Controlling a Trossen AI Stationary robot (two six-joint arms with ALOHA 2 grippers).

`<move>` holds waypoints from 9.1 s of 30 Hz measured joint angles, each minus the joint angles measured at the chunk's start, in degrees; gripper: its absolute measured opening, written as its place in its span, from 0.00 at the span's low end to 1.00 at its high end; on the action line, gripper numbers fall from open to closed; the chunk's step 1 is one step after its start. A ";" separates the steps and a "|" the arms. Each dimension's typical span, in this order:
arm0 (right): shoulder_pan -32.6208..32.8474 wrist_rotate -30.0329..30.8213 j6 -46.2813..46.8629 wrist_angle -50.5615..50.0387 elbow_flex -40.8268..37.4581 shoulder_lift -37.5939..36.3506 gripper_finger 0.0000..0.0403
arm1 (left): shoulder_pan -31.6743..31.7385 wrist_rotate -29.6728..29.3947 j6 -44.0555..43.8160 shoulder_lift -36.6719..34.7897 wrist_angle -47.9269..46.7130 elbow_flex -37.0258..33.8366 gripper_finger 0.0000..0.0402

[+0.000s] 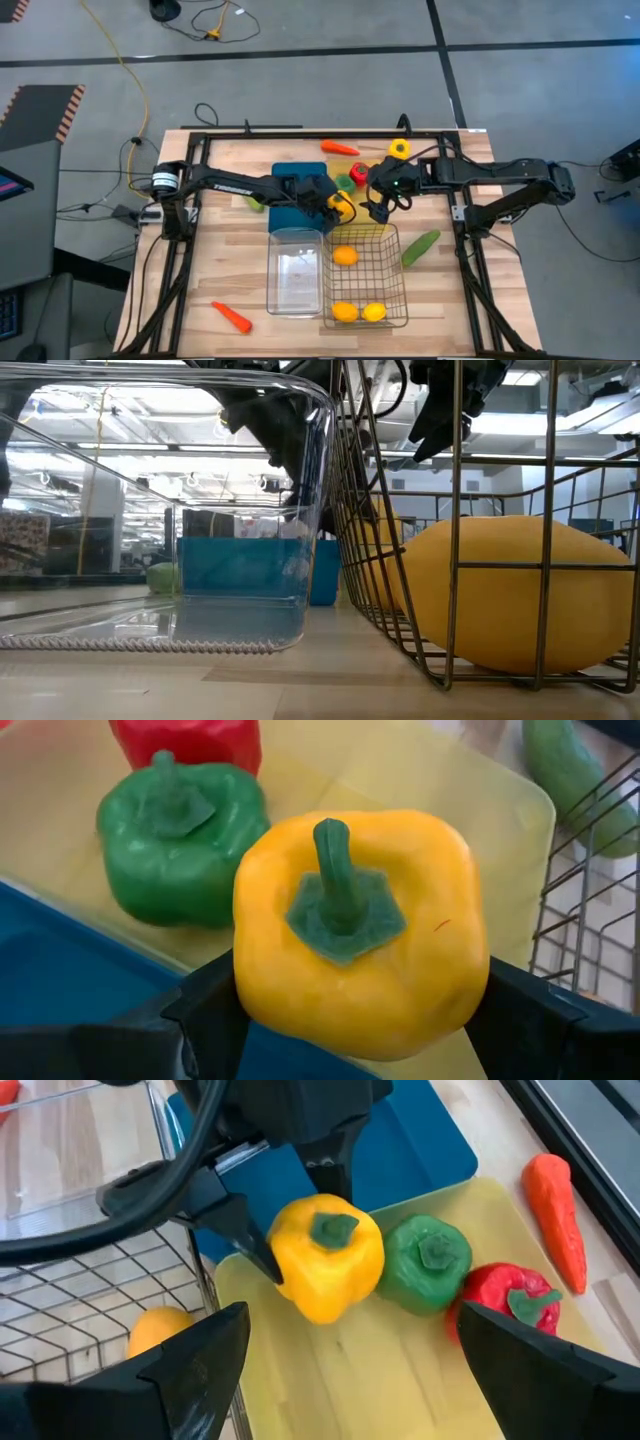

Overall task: Sort produce into baskets
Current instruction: Put the left yellow bell pepper into the yellow basket, then put the yellow bell pepper into the yellow basket, then put the left cucumber into the blue bin

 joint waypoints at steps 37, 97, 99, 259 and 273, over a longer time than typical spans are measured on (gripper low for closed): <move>-9.41 0.01 -3.39 -2.96 0.00 0.00 0.95 | 0.20 -1.16 5.44 -0.55 -0.74 4.34 0.90; -44.23 0.10 -34.05 -5.86 0.02 17.00 0.98 | 7.87 1.33 25.27 -1.09 -17.56 21.18 0.90; -44.56 0.19 -34.15 -5.75 0.02 18.33 0.98 | 7.87 1.35 25.27 -1.09 -18.27 21.18 0.90; -4.87 -8.87 -17.29 -17.65 0.00 -7.52 0.97 | 13.92 -2.62 47.19 -10.62 -42.29 -16.02 0.49; -6.99 -8.65 -17.33 -24.59 0.00 -7.39 0.97 | 13.94 -2.78 43.90 -10.56 -56.50 0.24 0.41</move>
